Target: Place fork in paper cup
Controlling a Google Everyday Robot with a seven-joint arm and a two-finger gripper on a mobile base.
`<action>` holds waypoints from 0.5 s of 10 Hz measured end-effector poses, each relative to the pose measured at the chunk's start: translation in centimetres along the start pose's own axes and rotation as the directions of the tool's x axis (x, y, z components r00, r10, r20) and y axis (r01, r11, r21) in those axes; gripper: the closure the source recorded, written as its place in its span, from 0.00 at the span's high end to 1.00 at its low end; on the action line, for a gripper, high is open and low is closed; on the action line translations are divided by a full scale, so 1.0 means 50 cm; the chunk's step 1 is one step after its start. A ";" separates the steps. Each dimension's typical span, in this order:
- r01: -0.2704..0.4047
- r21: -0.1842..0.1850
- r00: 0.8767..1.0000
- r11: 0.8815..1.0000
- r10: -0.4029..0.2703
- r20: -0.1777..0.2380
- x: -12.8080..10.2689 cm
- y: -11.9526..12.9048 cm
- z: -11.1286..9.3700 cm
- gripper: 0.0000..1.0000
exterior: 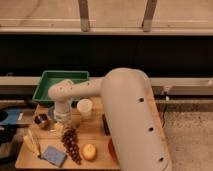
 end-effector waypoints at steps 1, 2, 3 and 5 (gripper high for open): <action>0.001 0.003 1.000 1.000 -0.001 -0.001 -0.002 -0.003 0.003 0.38; 0.000 0.003 1.000 1.000 0.000 -0.001 -0.001 -0.004 0.004 0.28; 0.001 0.001 1.000 1.000 -0.001 -0.007 0.000 -0.001 0.004 0.15; 0.005 0.003 1.000 1.000 -0.005 -0.006 -0.005 -0.001 0.006 0.01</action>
